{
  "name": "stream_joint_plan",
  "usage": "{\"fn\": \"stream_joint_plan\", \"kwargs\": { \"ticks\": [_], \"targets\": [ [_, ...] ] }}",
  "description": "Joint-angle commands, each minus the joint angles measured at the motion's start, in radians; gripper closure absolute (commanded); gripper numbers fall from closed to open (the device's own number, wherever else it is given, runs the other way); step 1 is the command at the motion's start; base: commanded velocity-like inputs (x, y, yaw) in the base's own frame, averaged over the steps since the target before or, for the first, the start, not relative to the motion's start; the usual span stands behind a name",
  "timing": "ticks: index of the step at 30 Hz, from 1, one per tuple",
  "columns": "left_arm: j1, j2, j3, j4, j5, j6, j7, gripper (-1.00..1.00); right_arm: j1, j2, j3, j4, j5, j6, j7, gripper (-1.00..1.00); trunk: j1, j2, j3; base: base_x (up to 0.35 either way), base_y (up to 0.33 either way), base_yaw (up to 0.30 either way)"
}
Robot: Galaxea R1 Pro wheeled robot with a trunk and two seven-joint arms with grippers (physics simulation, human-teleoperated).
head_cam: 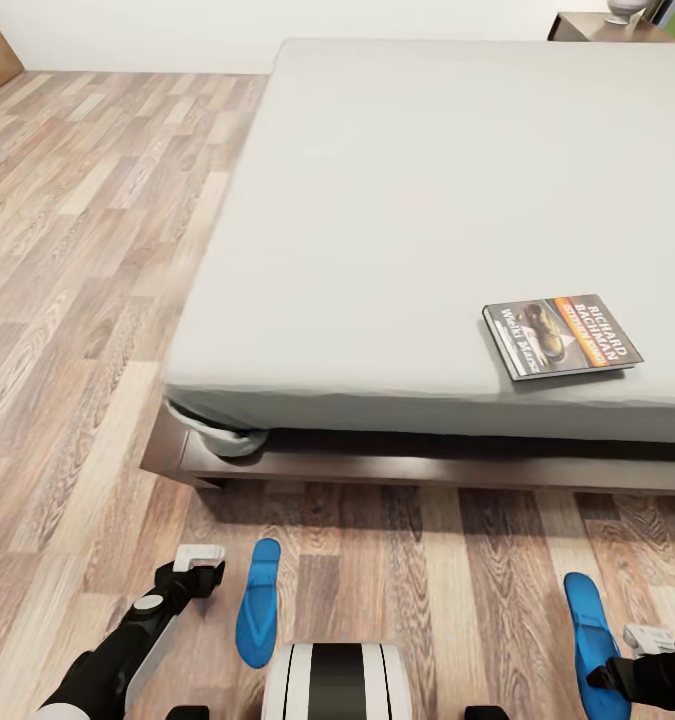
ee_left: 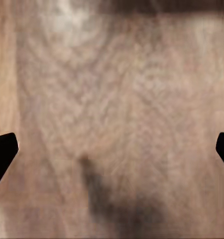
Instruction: In the bedroom, move the book from the bed onto either nightstand, and place the two sandals side by side next to the bed.
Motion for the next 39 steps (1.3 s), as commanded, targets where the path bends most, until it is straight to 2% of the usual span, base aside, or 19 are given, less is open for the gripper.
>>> {"fn": "stream_joint_plan", "kwargs": {
  "ticks": [1,14,25,39],
  "targets": [
    [0.000,0.002,-0.007,-0.002,0.010,0.004,0.007,-1.00,-0.001,-0.001,0.004,-0.001,-0.004,0.004,0.000,1.00,0.000,0.000,-0.001,0.000,0.283,0.000],
    [0.000,0.002,-0.007,-0.002,0.010,0.004,0.008,-1.00,-0.001,-0.001,0.004,0.000,-0.004,0.004,-0.001,1.00,0.000,0.000,-0.001,0.000,0.276,0.000],
    [0.000,0.002,-0.008,-0.002,0.010,0.003,0.008,-1.00,-0.001,-0.001,0.004,-0.001,-0.004,0.004,0.000,1.00,0.000,0.000,-0.001,0.000,0.048,0.000],
    [0.000,0.000,-0.008,-0.002,0.012,0.003,0.008,-1.00,-0.001,-0.001,0.004,-0.001,-0.004,0.004,0.000,1.00,0.000,0.000,-0.001,0.000,0.299,0.000]
  ]
}}
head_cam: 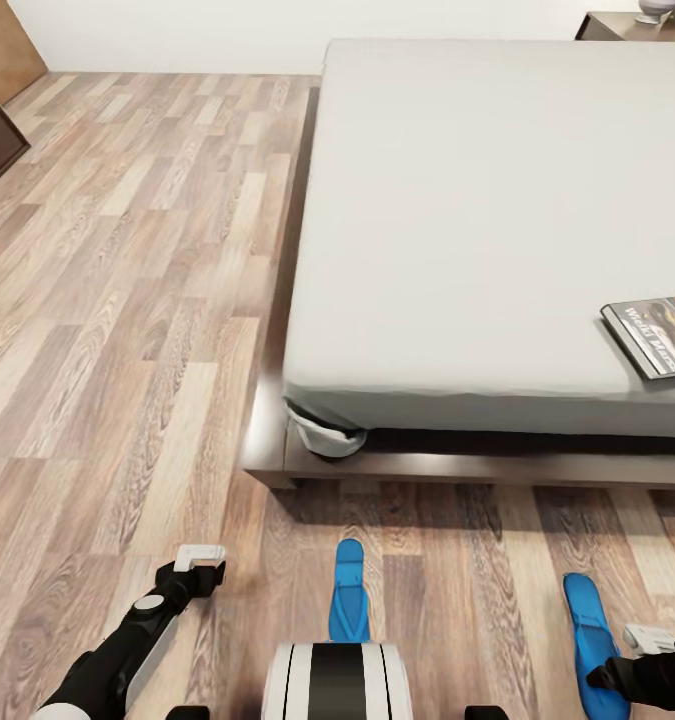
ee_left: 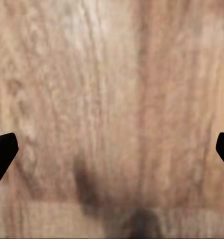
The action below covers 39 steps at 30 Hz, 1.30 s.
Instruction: In the bedroom, move the book from the bed onto either nightstand, and place the two sandals side by side next to the bed.
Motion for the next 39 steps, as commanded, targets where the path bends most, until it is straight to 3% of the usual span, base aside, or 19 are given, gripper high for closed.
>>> {"fn": "stream_joint_plan", "kwargs": {
  "ticks": [1,17,25,30,39],
  "targets": [
    [0.000,0.001,-0.007,-0.002,0.010,0.004,0.007,-1.00,-0.001,-0.002,0.004,-0.001,-0.004,0.004,0.000,1.00,0.000,0.000,-0.001,0.000,0.316,0.000],
    [0.000,-0.001,-0.012,0.025,0.012,0.006,-0.008,-1.00,-0.001,-0.001,0.004,-0.001,-0.004,0.000,-0.001,1.00,0.000,0.000,-0.001,0.000,0.316,0.000],
    [0.000,0.000,-0.013,0.078,0.012,0.004,-0.077,-1.00,-0.001,0.000,0.006,0.003,-0.004,-0.118,0.000,1.00,0.000,0.000,-0.001,0.000,0.319,0.000],
    [0.000,-0.002,-0.013,0.191,0.013,-0.083,-0.081,-1.00,-0.001,0.000,0.006,0.007,-0.004,-0.165,-0.001,1.00,0.000,0.000,-0.001,0.000,0.319,0.000],
    [0.000,-0.021,-0.013,0.210,0.016,-0.115,-0.082,-1.00,-0.001,-0.002,-0.002,-0.011,-0.005,-0.186,0.000,1.00,0.000,0.000,-0.001,0.000,0.228,0.000]
  ]
}}
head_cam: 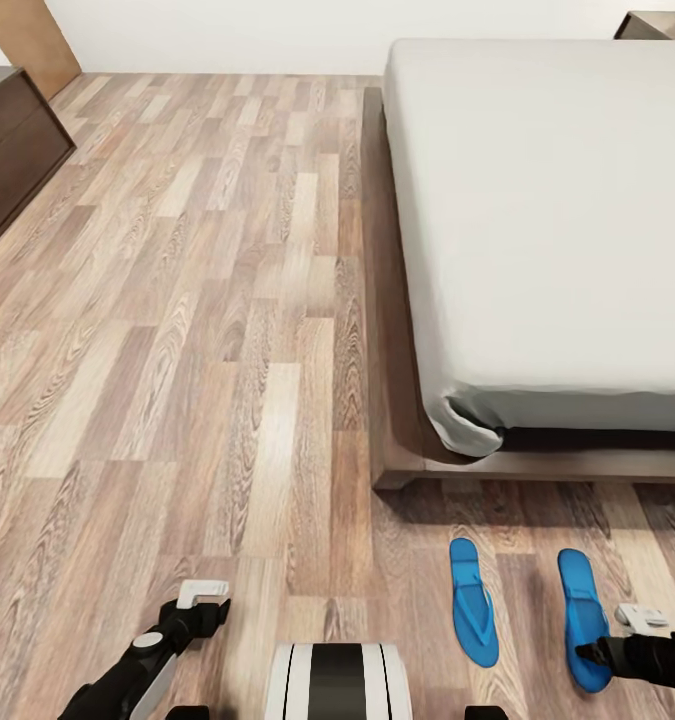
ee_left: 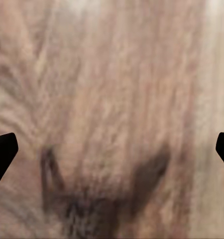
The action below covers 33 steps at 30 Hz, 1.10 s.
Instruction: In the bedroom, move the book from the bed onto either nightstand, and place the two sandals side by side next to the bed.
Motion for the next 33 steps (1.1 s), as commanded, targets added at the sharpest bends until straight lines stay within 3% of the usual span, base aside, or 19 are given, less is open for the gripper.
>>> {"fn": "stream_joint_plan", "kwargs": {
  "ticks": [1,10,14,17,18,20,21,22,24,25,27,29,33],
  "targets": [
    [0.000,0.000,-0.005,-0.001,0.010,0.003,0.000,-1.00,0.000,-0.001,0.004,-0.008,-0.006,0.005,-0.001,1.00,0.000,0.000,-0.001,0.000,0.024,0.000],
    [0.000,0.005,0.005,-0.006,0.012,0.002,0.001,-1.00,0.000,-0.001,0.003,-0.016,-0.006,0.002,-0.001,1.00,0.000,0.000,-0.001,0.000,0.004,0.000],
    [-0.006,0.056,0.022,-0.013,0.014,0.002,0.001,-1.00,0.000,-0.001,0.003,-0.016,-0.006,0.002,-0.001,1.00,0.000,0.000,-0.001,0.000,0.000,0.000],
    [-0.010,0.129,0.084,-0.015,0.023,-0.016,-0.013,-1.00,0.000,-0.001,0.004,-0.016,-0.006,0.002,-0.001,1.00,0.000,0.000,-0.001,0.000,0.000,0.000],
    [-0.010,0.145,0.104,-0.027,0.037,-0.030,-0.056,-1.00,0.000,0.000,0.004,-0.016,-0.006,0.002,-0.001,1.00,0.000,0.000,-0.001,0.000,0.000,0.000],
    [-0.011,0.160,0.132,-0.070,0.084,-0.039,-0.221,-1.00,0.000,0.000,0.004,-0.016,-0.006,0.002,-0.001,1.00,0.000,0.000,-0.001,0.000,0.000,0.000],
    [-0.011,0.169,0.144,-0.082,0.106,-0.039,-0.304,-1.00,0.000,0.000,0.004,-0.016,-0.006,0.002,-0.001,1.00,0.000,0.000,-0.001,0.000,0.000,0.000],
    [-0.011,0.180,0.158,-0.092,0.139,-0.037,-0.429,-1.00,0.000,0.000,0.004,-0.016,-0.006,0.002,-0.001,1.00,0.000,0.000,-0.001,0.000,0.000,0.000],
    [-0.012,0.194,0.175,-0.102,0.185,-0.035,-0.576,-1.00,0.000,0.000,0.004,-0.016,-0.006,0.002,-0.001,1.00,0.000,0.000,-0.001,0.000,0.000,0.000],
    [-0.012,0.200,0.184,-0.117,0.212,-0.034,-0.620,-1.00,0.000,0.000,0.004,-0.016,-0.006,0.003,-0.001,1.00,0.000,0.000,-0.001,0.000,0.000,0.000],
    [-0.012,0.201,0.192,-0.175,0.251,-0.034,-0.654,-1.00,0.000,0.000,0.005,-0.017,-0.006,0.003,-0.001,1.00,0.000,0.000,-0.001,0.000,0.000,0.000],
    [-0.012,0.201,0.193,-0.228,0.268,-0.034,-0.665,-1.00,0.000,0.000,0.004,-0.017,-0.006,0.002,-0.001,1.00,0.000,0.000,-0.001,0.000,0.000,0.000],
    [-0.012,0.204,0.206,-0.256,0.277,-0.009,-0.672,-1.00,0.000,-0.001,0.004,-0.016,-0.006,0.003,-0.001,1.00,0.000,0.000,-0.001,0.000,0.000,0.000]
  ]
}}
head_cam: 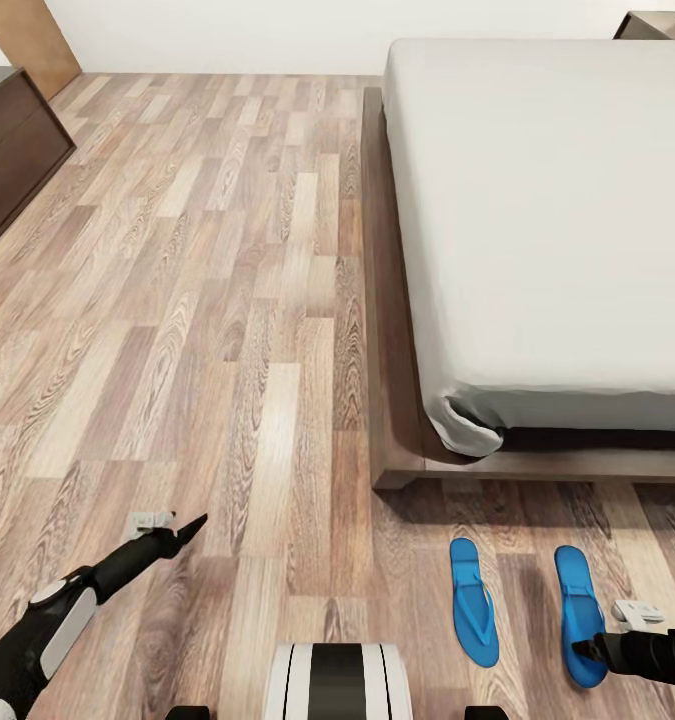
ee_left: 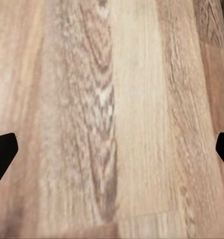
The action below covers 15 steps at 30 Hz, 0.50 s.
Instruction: In the bedroom, move the book from the bed onto either nightstand, and place the two sandals side by side next to the bed.
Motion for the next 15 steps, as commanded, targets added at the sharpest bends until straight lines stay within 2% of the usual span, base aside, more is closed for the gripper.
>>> {"fn": "stream_joint_plan", "kwargs": {
  "ticks": [1,5,8,11,15],
  "targets": [
    [0.000,0.000,0.008,-0.001,0.006,0.014,-0.006,-1.00,-0.001,-0.001,0.004,-0.001,-0.008,0.005,-0.001,1.00,0.000,0.000,-0.001,0.000,0.000,0.000],
    [0.000,-0.001,0.050,-0.004,0.007,0.055,-0.079,-1.00,-0.001,-0.001,0.004,-0.001,-0.008,0.004,-0.001,1.00,0.000,0.000,-0.001,0.000,0.000,0.000],
    [0.000,-0.002,0.078,-0.002,0.007,0.061,-0.104,-1.00,-0.001,-0.001,0.004,-0.001,-0.008,0.005,-0.001,1.00,0.000,0.000,-0.001,0.154,0.000,0.000],
    [0.000,-0.003,0.087,-0.001,0.007,0.063,-0.109,-1.00,-0.001,-0.001,0.004,-0.001,-0.008,0.004,-0.001,1.00,0.000,0.000,-0.001,0.199,0.000,0.000],
    [0.000,-0.006,0.088,0.000,0.006,0.062,-0.110,-1.00,-0.001,-0.001,0.005,-0.002,-0.008,0.004,-0.001,1.00,0.000,0.000,-0.001,0.036,0.000,0.000]
  ]
}}
